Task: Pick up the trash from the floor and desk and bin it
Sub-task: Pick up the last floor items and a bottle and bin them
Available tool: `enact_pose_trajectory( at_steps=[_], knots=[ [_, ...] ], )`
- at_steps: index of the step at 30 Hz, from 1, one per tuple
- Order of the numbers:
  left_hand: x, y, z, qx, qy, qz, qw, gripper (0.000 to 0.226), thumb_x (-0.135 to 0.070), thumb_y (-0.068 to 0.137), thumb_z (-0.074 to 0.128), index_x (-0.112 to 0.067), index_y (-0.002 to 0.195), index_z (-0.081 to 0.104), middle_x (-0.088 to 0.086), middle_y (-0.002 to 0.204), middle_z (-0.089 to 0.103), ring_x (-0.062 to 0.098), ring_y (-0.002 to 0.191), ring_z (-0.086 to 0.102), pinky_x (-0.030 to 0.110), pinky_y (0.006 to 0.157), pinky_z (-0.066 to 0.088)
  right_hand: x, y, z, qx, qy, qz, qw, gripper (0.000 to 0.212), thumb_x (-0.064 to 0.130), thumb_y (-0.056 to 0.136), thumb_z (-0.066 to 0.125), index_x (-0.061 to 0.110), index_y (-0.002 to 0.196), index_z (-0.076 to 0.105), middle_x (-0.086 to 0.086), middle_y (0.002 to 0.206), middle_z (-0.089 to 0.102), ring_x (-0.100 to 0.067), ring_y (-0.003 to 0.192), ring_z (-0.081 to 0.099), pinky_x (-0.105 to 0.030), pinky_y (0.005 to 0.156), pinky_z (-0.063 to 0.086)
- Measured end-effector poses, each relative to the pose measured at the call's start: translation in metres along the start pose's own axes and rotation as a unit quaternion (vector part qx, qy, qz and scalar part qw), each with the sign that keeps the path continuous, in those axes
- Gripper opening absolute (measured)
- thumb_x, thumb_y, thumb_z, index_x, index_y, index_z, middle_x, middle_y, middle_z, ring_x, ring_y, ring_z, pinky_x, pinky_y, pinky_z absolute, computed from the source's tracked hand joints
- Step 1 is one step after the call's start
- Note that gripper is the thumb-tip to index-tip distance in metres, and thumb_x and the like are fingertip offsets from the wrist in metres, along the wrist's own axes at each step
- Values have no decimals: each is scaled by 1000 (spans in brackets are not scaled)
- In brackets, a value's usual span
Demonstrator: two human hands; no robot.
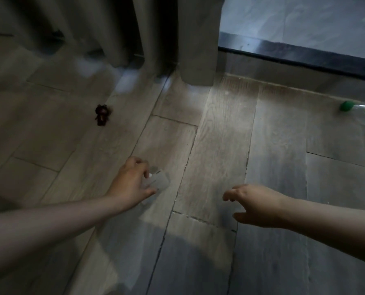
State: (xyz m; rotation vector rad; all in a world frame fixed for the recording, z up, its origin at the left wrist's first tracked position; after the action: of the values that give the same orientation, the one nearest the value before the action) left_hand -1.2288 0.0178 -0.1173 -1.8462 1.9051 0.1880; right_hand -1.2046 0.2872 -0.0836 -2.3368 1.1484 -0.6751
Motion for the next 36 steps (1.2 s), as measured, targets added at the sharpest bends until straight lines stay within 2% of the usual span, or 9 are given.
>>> enact_pose_trajectory(
  at_steps=[4, 6, 12, 17, 22, 26, 29, 32, 36],
  knots=[
    [1, 16, 3, 49, 10, 0, 999, 85, -48, 57, 84, -21, 126, 43, 5, 129, 35, 25, 110, 46, 35, 91, 46, -4, 6, 3, 22, -1, 8, 1000, 51, 36, 93, 58, 27, 141, 42, 4, 138, 50, -13, 123, 51, -25, 99, 43],
    [0, 21, 11, 89, 55, 6, 995, 89, -50, 60, 81, -25, 134, 38, 4, 134, 32, 27, 118, 39, 33, 95, 40, -4, 12, 3, 25, -1, 10, 1000, 52, 35, 92, 59, 28, 141, 41, 5, 138, 50, -13, 123, 51, -26, 99, 44],
    [7, 37, 20, 127, 104, 18, 986, 73, -47, 66, 77, -23, 128, 48, 4, 124, 45, 23, 121, 37, 30, 98, 28, 4, 32, 2, 23, 16, -2, 1000, 51, 35, 92, 58, 28, 140, 42, 4, 138, 50, -14, 123, 50, -27, 100, 44],
    [29, 49, 18, 125, 11, -49, 991, 46, -34, 61, 84, -12, 92, 60, 7, 97, 64, 21, 88, 57, 31, 70, 42, 5, 49, -3, 28, 28, -10, 999, 50, 37, 92, 58, 28, 139, 44, 5, 135, 52, -15, 121, 52, -28, 98, 45],
    [72, 77, -38, 1, -83, -154, 985, 38, -28, 64, 85, -19, 79, 50, 0, 87, 54, 18, 81, 53, 25, 64, 35, 9, 68, -13, 20, 45, -18, 999, 50, 35, 93, 58, 27, 140, 43, 5, 135, 52, -13, 121, 51, -27, 100, 44],
    [112, 100, -83, -105, -128, -235, 958, 40, -27, 68, 83, -13, 91, 54, 8, 93, 58, 23, 85, 56, 29, 68, 40, 13, 86, -22, 2, 62, -20, 998, 48, 33, 93, 57, 27, 139, 44, 5, 132, 53, -11, 119, 52, -24, 98, 44],
    [127, 113, -100, -158, -122, -247, 948, 47, -28, 68, 83, -7, 102, 58, 15, 104, 59, 28, 95, 56, 29, 71, 39, 20, 102, -29, -18, 74, -29, 997, 46, 32, 93, 57, 27, 138, 46, 6, 130, 54, -10, 117, 53, -22, 96, 44],
    [134, 125, -109, -170, -112, -248, 947, 57, -24, 71, 82, -2, 117, 55, 21, 122, 50, 32, 108, 52, 28, 76, 37, 25, 115, -33, -30, 84, -32, 995, 46, 31, 93, 57, 26, 137, 48, 5, 130, 54, -11, 116, 54, -25, 96, 46],
    [145, 144, -102, -136, -136, -223, 956, 66, -18, 70, 82, -6, 127, 49, 21, 124, 52, 35, 111, 54, 36, 84, 46, 25, 125, -36, -45, 88, -32, 995, 47, 33, 91, 59, 27, 136, 49, 7, 129, 55, -10, 113, 56, -26, 95, 48]
  ],
)
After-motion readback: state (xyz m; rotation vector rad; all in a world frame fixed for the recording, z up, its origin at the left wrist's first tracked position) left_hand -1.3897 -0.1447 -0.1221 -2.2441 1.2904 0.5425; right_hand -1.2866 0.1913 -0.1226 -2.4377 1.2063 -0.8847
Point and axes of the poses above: each hand's wrist, its own y-axis towards the middle knuckle, its own z-axis out of the palm, x = y × z, the point moved 7 cm from there along y, towards the middle knuckle
